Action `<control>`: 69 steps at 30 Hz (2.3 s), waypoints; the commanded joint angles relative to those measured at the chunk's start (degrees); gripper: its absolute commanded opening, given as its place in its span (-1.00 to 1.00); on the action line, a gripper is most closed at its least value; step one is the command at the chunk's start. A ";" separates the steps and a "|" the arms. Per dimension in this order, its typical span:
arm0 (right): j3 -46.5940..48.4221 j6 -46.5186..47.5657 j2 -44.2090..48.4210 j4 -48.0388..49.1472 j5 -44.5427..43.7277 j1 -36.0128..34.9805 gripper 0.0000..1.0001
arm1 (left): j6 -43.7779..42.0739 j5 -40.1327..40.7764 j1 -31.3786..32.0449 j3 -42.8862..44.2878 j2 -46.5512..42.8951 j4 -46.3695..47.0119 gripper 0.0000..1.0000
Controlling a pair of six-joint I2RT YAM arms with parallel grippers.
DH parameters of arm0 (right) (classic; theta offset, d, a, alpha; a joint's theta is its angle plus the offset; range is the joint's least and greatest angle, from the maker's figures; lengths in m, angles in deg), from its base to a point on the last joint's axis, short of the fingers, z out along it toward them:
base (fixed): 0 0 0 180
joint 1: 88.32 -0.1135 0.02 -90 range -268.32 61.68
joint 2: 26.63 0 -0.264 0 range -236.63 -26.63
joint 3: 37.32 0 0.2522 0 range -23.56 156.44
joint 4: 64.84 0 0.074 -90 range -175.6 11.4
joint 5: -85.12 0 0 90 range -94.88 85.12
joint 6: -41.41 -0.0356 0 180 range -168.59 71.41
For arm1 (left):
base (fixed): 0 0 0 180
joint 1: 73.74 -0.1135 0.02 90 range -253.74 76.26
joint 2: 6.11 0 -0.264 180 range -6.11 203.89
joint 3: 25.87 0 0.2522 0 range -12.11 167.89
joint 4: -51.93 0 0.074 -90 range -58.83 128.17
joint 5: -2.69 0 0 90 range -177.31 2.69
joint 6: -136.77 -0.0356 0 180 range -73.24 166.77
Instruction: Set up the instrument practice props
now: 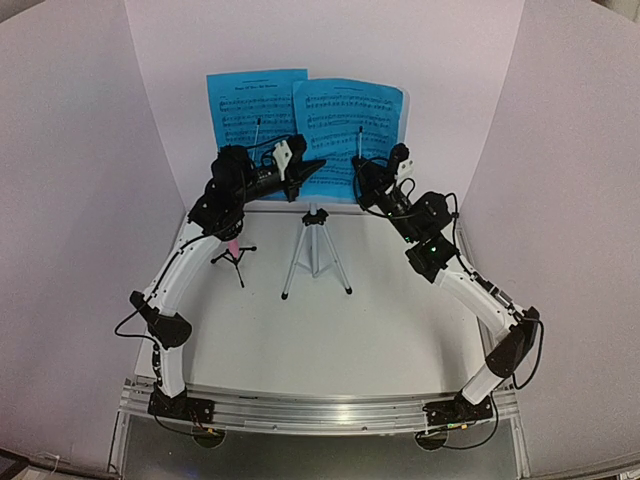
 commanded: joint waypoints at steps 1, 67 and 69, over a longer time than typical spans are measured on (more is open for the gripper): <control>2.42 0.58 0.40 2.19 1.40 -0.22 -1.00 | 0.16 -0.44 0.15 2.09 0.55 0.48 -1.00; 1.39 -0.42 1.16 1.63 -0.68 -0.13 -1.00 | -5.40 3.12 1.73 2.96 3.86 6.97 -1.00; 1.42 -0.35 1.12 1.66 -0.95 -0.13 -1.00 | -5.40 3.09 1.73 2.51 3.73 7.19 -1.00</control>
